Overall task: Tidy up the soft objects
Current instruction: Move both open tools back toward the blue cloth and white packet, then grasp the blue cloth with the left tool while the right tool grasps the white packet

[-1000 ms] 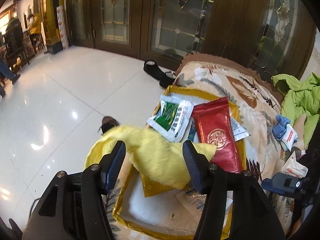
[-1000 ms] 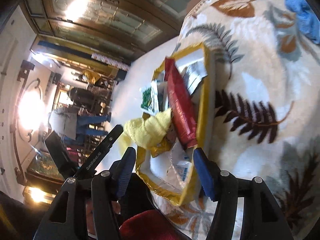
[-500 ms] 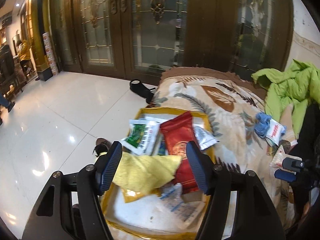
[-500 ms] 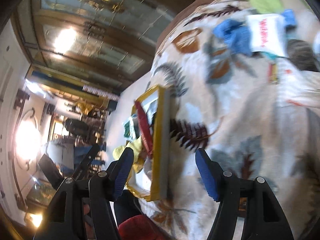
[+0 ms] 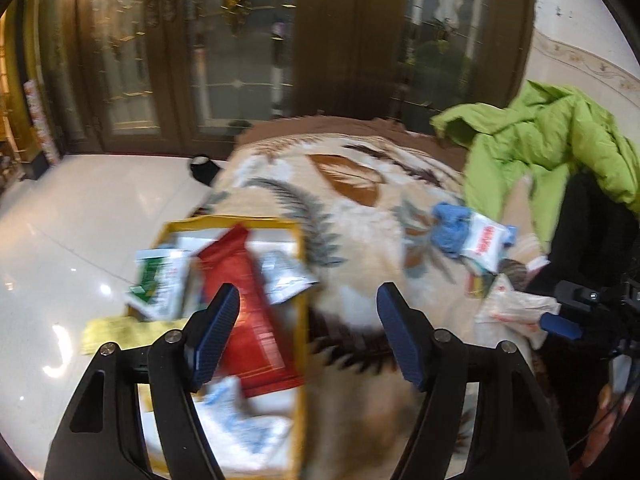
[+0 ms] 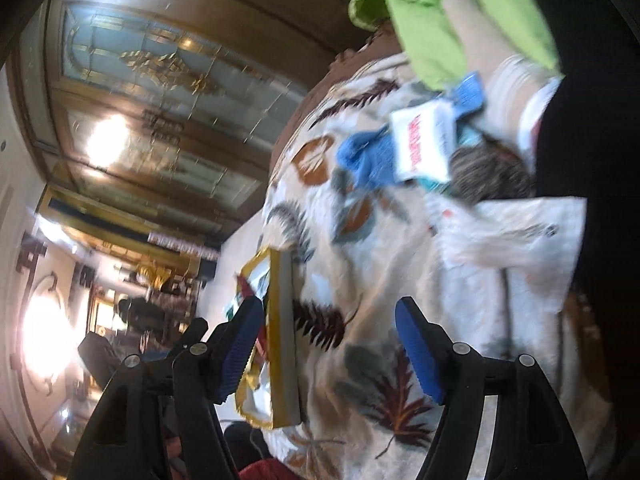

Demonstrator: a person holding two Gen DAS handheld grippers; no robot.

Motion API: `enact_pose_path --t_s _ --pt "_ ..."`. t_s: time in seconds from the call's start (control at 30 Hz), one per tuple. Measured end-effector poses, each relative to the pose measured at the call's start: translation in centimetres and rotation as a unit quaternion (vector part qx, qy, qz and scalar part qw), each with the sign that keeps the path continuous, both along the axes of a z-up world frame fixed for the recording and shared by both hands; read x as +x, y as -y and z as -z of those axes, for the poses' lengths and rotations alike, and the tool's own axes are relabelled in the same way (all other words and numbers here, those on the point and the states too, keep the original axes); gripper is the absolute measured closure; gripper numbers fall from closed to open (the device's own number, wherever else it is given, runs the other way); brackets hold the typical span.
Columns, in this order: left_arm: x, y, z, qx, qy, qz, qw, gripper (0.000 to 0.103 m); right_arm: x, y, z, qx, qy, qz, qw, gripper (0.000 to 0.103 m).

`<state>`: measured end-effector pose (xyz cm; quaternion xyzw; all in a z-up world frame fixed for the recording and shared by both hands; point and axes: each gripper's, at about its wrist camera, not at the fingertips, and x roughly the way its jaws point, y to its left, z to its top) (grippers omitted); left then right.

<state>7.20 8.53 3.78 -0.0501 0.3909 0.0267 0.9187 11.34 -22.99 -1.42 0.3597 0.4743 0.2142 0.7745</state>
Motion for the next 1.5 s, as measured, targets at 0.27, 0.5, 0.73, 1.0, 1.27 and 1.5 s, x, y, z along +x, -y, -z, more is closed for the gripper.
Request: enact_pose_path --t_s 0.27,0.5,0.73,1.0,1.27,1.5 --pt "6.0 5.5 1.1 -0.061 -0.029 0.052 0.9963 0.031 4.4 1.7 -0.4 0.011 -0.008 0.041 0.999 0.030" --pt "11.7 8.9 2.4 -0.097 -0.054 0.049 0.9926 0.031 10.3 3.0 0.7 -0.025 -0.021 0.068 0.997 0.029" --pt "16.5 12.8 5.1 -0.097 -0.090 0.061 0.9893 0.031 13.5 3.5 3.9 -0.040 -0.056 0.071 0.995 0.029" --pt "19.3 14.3 8.8 -0.141 -0.131 0.040 0.9804 0.031 14.9 3.7 6.5 -0.041 -0.085 0.070 0.993 0.029" --pt "21.5 13.7 11.5 -0.174 -0.158 0.015 0.9719 0.031 16.3 3.1 7.9 -0.037 -0.082 0.065 0.994 0.047" --pt "22.3 14.0 12.3 -0.180 -0.158 0.020 0.9706 0.034 15.6 2.9 8.6 -0.015 -0.077 0.065 0.995 0.081"
